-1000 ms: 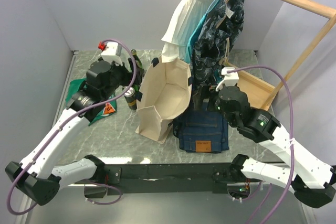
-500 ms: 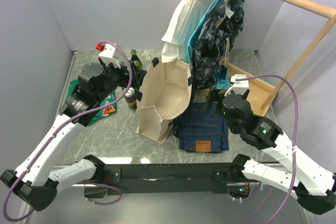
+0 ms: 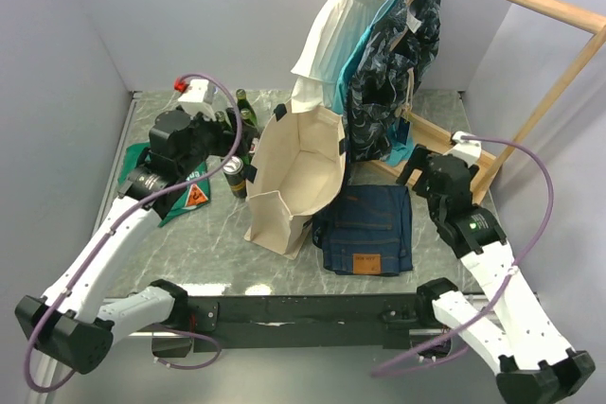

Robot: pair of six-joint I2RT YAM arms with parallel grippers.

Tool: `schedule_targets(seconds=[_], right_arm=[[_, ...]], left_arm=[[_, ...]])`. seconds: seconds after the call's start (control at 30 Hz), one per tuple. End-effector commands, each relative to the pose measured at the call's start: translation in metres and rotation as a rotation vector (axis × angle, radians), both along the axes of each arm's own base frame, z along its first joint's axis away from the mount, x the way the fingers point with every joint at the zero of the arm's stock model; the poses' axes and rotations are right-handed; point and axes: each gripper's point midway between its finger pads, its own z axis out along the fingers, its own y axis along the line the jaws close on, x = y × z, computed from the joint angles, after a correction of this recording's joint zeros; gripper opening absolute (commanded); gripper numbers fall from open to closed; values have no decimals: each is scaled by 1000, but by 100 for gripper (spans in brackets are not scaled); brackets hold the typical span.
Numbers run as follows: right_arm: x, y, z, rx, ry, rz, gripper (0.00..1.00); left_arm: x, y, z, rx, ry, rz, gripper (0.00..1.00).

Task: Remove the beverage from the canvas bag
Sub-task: Reset both arms

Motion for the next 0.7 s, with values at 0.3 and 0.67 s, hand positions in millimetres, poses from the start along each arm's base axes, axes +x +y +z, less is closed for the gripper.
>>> schedule_targets(seconds=[0.3,0.67], right_arm=[[34,-27,6,154,-169,-200,100],[20,-81,-23,42,-189,-517,100]], left_arm=[[36,94,-34,-130,-9,377,96],[68,172,-42,-51,-111,566,96]])
